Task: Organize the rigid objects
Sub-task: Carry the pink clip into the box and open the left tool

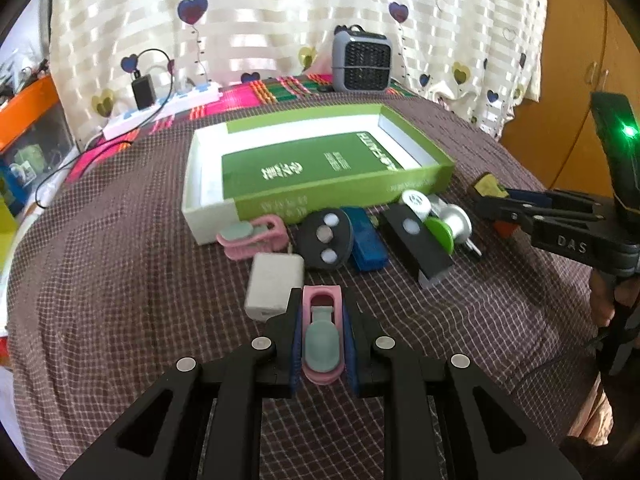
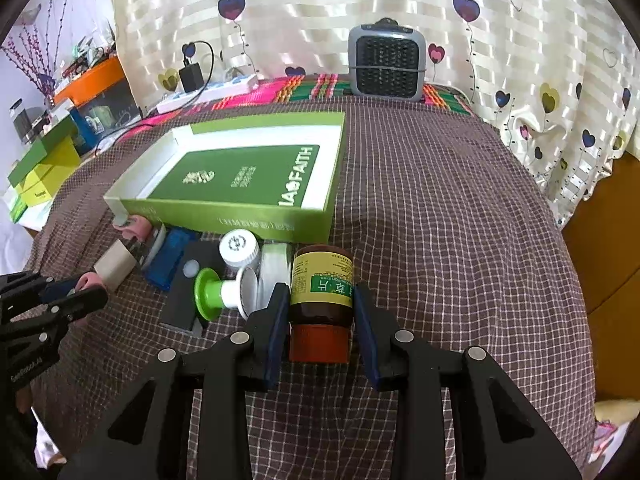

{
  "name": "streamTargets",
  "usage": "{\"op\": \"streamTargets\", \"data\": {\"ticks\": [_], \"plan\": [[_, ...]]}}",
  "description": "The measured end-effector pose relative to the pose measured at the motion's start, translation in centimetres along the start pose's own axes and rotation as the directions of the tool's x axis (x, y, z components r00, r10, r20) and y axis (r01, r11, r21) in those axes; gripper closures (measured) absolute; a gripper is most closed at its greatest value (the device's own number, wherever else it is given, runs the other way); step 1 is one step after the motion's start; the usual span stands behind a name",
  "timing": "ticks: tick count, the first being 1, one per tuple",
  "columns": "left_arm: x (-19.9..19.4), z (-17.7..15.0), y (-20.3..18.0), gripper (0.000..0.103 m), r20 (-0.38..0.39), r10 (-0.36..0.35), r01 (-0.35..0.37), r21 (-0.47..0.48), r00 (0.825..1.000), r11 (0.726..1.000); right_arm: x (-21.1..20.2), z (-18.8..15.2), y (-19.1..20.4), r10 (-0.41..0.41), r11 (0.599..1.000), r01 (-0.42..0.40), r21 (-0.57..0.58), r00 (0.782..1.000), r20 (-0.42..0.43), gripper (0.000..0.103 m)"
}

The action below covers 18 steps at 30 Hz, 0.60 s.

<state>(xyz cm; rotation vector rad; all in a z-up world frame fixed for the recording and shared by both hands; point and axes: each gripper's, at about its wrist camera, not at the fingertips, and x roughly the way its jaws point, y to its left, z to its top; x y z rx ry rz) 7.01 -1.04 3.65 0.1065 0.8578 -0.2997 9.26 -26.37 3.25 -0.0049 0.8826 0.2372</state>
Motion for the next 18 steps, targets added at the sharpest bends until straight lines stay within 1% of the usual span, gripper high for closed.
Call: {"op": "streamTargets", "data": {"ticks": [9, 13, 18], "plan": [[-0.1, 3.1, 2.4, 0.086, 0.030, 0.024, -0.023, -0.031, 0.999, 0.999, -1.5, 2.1, 0.2, -0.012, 1.000, 0.012, 0.005, 0.999, 0.043, 0.069], [0.3, 4.6, 3.6, 0.086, 0.037, 0.034, -0.032, -0.051, 0.999, 0.998, -1.8, 3.4, 0.2, -0.004, 1.000, 0.003, 0.018, 0.998, 0.059, 0.069], [1.3, 6.7, 5.0, 0.086, 0.035, 0.021, -0.019, -0.073, 0.999, 0.997, -1.2, 5.1, 0.7, 0.003, 1.000, -0.005, 0.023, 0.998, 0.059, 0.069]]}}
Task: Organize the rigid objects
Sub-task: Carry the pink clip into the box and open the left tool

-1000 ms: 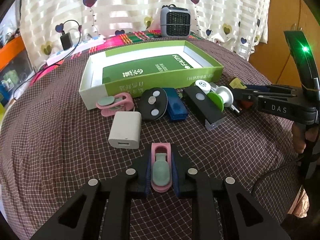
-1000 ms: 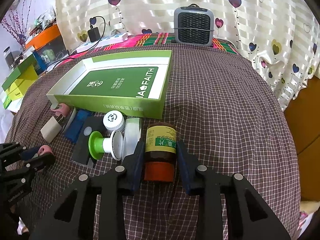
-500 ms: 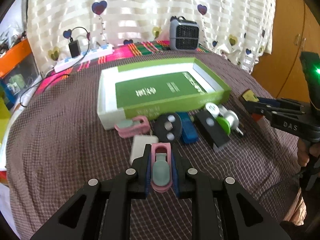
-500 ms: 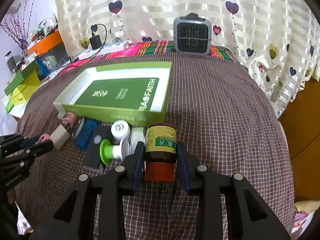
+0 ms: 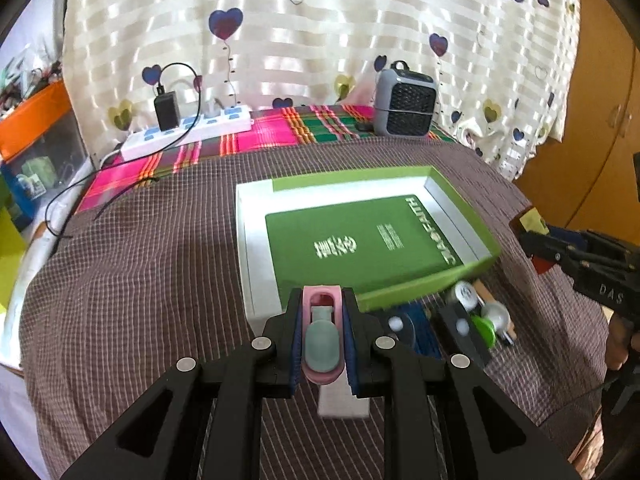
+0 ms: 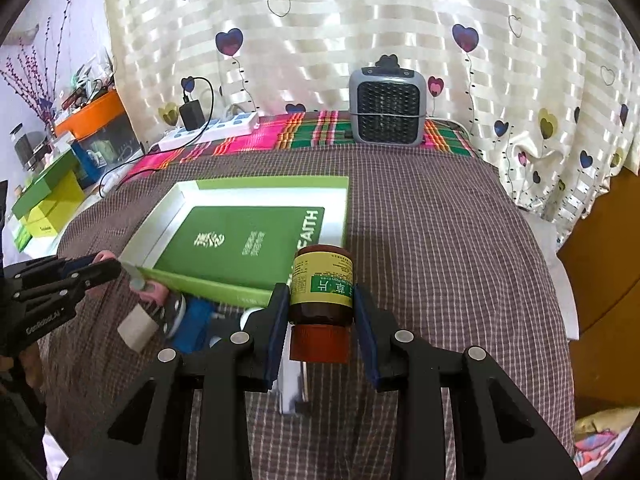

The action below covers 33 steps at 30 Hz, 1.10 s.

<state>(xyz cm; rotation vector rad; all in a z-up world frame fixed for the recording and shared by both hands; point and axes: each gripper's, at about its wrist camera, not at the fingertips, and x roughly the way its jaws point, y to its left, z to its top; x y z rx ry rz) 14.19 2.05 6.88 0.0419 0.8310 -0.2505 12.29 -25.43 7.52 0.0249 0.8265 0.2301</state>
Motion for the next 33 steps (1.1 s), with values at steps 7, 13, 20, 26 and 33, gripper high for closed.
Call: {"op": "streamTargets", "data": {"ticks": [7, 13, 20, 26, 33], "plan": [[2.1, 2.0, 0.8, 0.086, -0.016, 0.001, -0.001, -0.012, 1.000, 1.000, 1.8, 1.7, 0.8, 0.002, 1.000, -0.002, -0.002, 1.000, -0.014, 0.069], [4.3, 3.7, 1.1, 0.086, -0.030, -0.008, 0.008, -0.012, 1.000, 1.000, 4.3, 2.9, 1.1, -0.004, 1.000, 0.004, 0.003, 0.999, -0.047, 0.069], [7.4, 4.5, 1.5, 0.086, -0.082, 0.005, -0.005, 0.001, 0.997, 1.000, 7.5, 3.5, 1.1, 0.001, 1.000, 0.000, 0.009, 0.996, -0.093, 0.069], [8.7, 4.6, 1.9, 0.086, -0.100, 0.017, -0.018, -0.003, 0.995, 1.000, 9.1, 3.7, 1.3, -0.003, 1.000, 0.003, -0.001, 0.994, -0.111, 0.069], [9.7, 4.5, 1.9, 0.086, -0.117, 0.016, -0.017, -0.005, 0.993, 1.000, 10.4, 3.7, 1.7, -0.010, 1.000, 0.008, -0.019, 0.991, -0.130, 0.069]]}}
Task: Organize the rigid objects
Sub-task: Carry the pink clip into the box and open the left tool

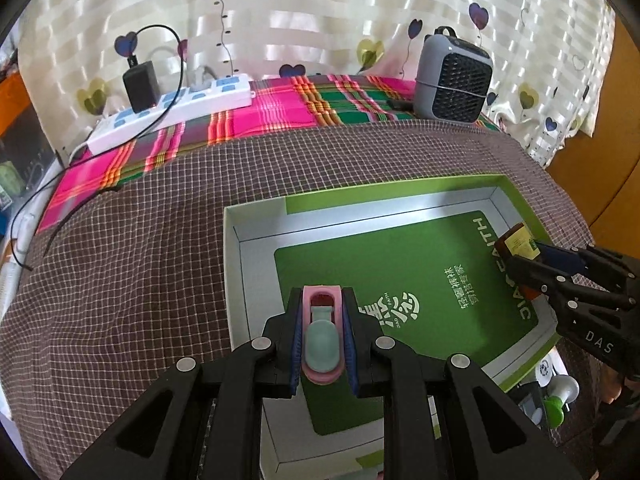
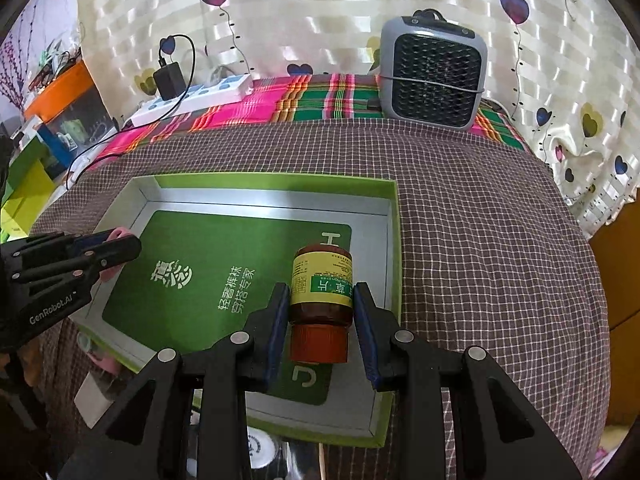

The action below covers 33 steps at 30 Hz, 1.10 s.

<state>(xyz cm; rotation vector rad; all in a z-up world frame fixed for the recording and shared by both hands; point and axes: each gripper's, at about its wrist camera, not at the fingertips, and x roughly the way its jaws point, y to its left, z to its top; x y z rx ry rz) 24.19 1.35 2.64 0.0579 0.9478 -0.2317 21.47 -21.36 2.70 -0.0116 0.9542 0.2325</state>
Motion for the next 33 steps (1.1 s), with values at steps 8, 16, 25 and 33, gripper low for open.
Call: {"op": "streamTargets", "data": {"ticks": [8, 16, 25, 33], "plan": [[0.71, -0.04, 0.10, 0.086, -0.013, 0.003, -0.003, -0.003, 1.000, 1.000, 0.25, 0.13, 0.40, -0.031, 0.999, 0.031, -0.028, 1.000, 0.003, 0.069], [0.76, -0.07, 0.10, 0.086, -0.013, 0.005, -0.005, -0.002, 1.000, 1.000, 0.35, 0.18, 0.47, -0.044, 0.999, 0.044, -0.030, 0.999, 0.010, 0.069], [0.82, -0.13, 0.05, 0.081, -0.015, -0.010, 0.010, -0.003, 1.000, 1.000, 0.38, 0.20, 0.49, -0.045, 0.998, 0.046, -0.031, 0.999, 0.011, 0.069], [0.28, -0.27, -0.11, 0.073, 0.000, -0.007, 0.007, -0.006, 1.000, 1.000, 0.23, 0.09, 0.43, -0.024, 1.000, 0.025, -0.016, 1.000, 0.019, 0.063]]}}
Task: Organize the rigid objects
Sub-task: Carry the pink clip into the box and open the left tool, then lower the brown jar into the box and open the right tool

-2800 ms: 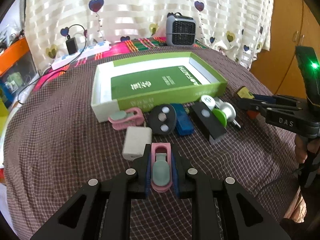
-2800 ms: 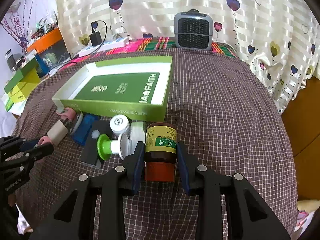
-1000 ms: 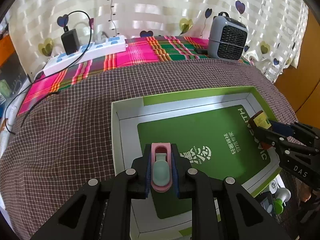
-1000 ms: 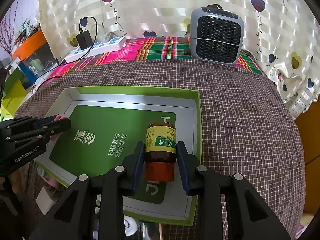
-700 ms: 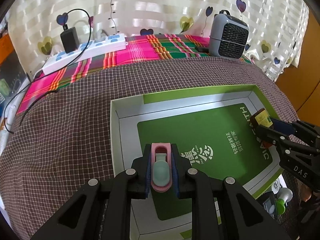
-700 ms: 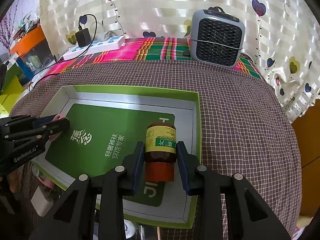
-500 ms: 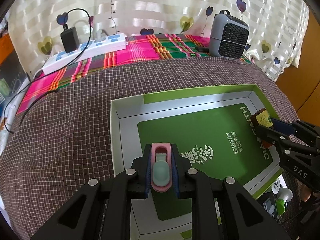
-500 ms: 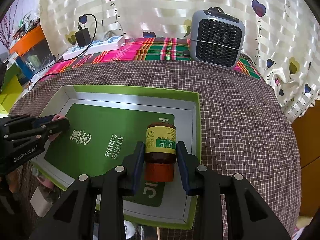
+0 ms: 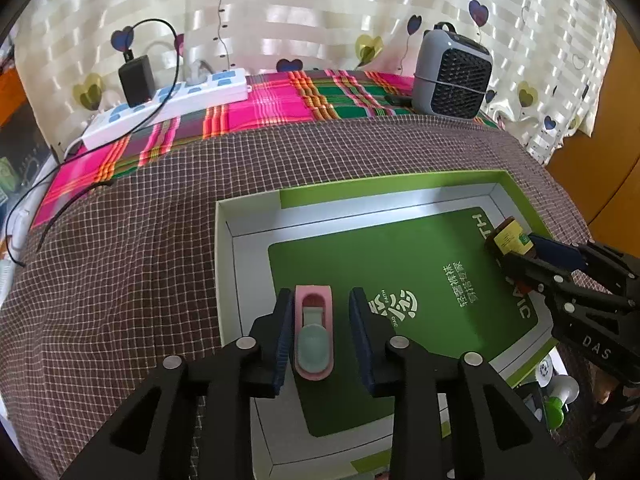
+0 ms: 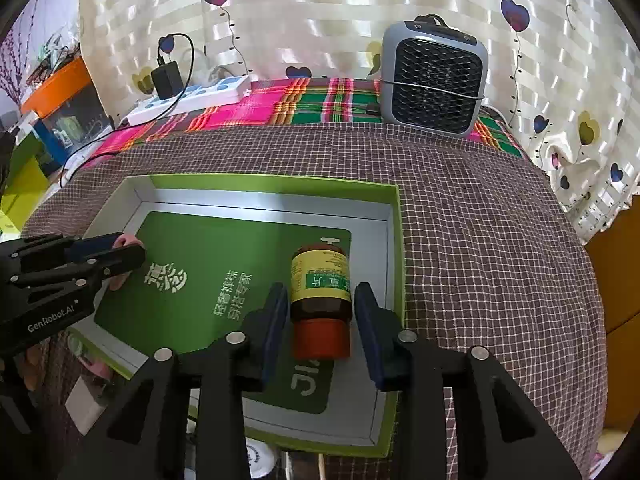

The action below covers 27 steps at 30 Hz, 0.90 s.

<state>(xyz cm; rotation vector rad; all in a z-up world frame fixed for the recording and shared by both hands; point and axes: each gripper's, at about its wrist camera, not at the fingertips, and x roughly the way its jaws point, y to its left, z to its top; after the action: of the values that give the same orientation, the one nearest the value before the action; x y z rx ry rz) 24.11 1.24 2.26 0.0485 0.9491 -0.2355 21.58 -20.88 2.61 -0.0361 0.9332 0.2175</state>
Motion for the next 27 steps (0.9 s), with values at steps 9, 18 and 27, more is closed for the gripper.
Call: {"op": "streamTargets", "data": {"ticks": [9, 18, 27], "plan": [[-1.6, -0.4, 0.0, 0.067, 0.032, -0.012, 0.012, -0.015, 0.999, 1.000, -0.9, -0.1, 0.4, 0.000, 1.000, 0.000, 0.004, 1.000, 0.031, 0.055], [-4.0, -1.2, -0.1, 0.067, 0.073, -0.016, 0.018, -0.024, 0.997, 1.000, -2.3, -0.6, 0.7, 0.016, 1.000, -0.016, 0.008, 0.998, 0.054, 0.055], [-6.5, -2.7, -0.2, 0.067, 0.105, -0.011, 0.014, -0.027, 0.994, 1.000, -4.3, -1.8, 0.8, 0.024, 0.999, -0.025, 0.020, 0.997, 0.079, 0.055]]}}
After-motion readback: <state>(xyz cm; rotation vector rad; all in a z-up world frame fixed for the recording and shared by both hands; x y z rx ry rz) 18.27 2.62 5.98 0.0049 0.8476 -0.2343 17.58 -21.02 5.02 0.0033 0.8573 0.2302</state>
